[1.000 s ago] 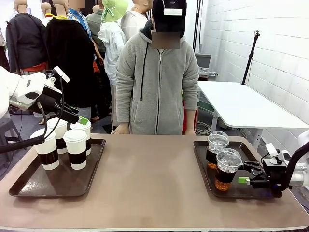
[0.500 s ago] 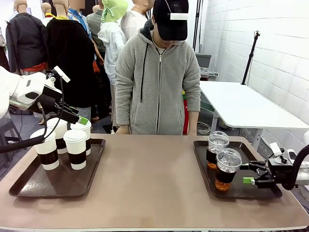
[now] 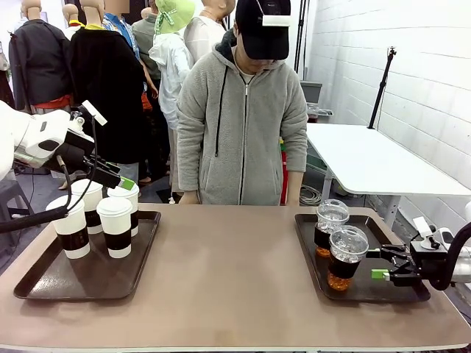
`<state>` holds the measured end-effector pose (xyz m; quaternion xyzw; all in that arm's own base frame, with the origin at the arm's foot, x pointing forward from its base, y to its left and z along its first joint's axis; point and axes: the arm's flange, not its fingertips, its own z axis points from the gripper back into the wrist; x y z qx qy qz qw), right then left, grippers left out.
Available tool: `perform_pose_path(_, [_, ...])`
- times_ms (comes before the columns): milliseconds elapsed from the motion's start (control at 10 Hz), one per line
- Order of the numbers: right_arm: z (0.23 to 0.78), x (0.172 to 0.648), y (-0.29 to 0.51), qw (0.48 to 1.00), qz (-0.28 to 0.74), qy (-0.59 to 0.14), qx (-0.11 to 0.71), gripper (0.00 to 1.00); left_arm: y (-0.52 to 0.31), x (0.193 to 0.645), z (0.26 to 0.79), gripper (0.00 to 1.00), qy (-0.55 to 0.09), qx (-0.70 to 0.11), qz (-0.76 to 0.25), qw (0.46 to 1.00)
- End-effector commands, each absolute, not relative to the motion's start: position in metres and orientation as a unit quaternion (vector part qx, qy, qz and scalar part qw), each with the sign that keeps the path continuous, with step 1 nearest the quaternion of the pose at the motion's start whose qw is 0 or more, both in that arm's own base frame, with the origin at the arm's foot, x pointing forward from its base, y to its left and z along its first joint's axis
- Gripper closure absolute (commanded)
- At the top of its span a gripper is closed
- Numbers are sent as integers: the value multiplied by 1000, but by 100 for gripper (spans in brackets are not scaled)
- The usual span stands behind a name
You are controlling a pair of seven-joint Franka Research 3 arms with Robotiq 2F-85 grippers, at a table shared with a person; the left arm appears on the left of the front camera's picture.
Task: Distribute the coffee onto the tray.
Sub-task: Pick up another iced Americano from the middle of the table and place it on the right Handle tray.
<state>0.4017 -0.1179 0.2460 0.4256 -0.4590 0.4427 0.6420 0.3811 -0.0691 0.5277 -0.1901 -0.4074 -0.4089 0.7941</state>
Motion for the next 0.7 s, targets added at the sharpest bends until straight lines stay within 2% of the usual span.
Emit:
perform_pose_path(0, [245, 403, -120, 639, 440, -464, 428, 0, -67, 384, 524, 0, -410, -195, -419, 787])
perform_pose_path(600, [245, 403, -120, 639, 440, -464, 428, 0, -67, 384, 524, 0, -410, -195, -419, 787])
